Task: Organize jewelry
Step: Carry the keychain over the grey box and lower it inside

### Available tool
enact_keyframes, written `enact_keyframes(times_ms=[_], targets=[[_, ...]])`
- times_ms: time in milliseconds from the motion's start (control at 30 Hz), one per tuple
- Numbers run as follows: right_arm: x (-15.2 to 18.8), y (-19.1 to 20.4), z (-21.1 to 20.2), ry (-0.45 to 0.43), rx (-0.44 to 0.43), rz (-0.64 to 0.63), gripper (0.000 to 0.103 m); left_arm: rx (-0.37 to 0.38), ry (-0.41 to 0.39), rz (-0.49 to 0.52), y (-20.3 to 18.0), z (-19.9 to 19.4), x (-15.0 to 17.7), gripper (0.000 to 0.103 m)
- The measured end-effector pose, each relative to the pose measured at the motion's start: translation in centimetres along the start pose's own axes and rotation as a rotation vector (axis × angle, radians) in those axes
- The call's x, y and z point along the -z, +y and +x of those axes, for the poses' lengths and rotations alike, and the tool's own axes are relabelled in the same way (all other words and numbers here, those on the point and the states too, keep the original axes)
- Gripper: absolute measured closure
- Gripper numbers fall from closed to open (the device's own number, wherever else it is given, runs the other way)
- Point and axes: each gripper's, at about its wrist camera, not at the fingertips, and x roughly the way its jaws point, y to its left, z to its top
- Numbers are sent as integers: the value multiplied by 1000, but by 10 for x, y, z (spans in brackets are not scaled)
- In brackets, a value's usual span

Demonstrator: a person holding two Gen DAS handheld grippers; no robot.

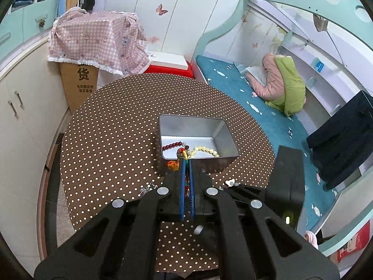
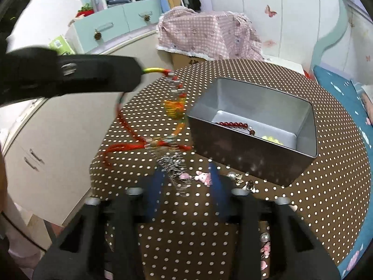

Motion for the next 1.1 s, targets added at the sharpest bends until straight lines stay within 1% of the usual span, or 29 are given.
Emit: enact_keyframes(times_ms=[33, 67, 133, 200, 267, 333, 500, 767, 1100], targets=[[0, -4, 2, 9, -15, 22, 99, -1, 2, 0, 1, 0, 1, 99], [0, -6, 3, 16, -17, 35, 101, -6, 4, -2, 3, 1, 2, 99], [0, -9, 2, 19, -4, 38, 101, -20, 11, -6, 7, 4, 4, 99], [1, -14, -3, 10, -10, 54, 101, -43, 30, -26, 14, 11, 6, 99], [3, -19, -10, -2, 1, 60, 101, -53, 47, -43, 21, 17, 9, 99], [4, -26, -18, -16, 29, 69, 101, -56, 60, -53, 27, 21, 12, 99], [4, -38, -39, -62, 60, 97, 101, -60, 83, -71, 34, 27, 15, 99], [-8, -43, -63, -132, 115, 81, 101, -44, 38, -43, 26, 19, 1, 99], [-27, -47, -73, -190, 157, 65, 101, -12, -32, 14, 5, 12, -30, 99]])
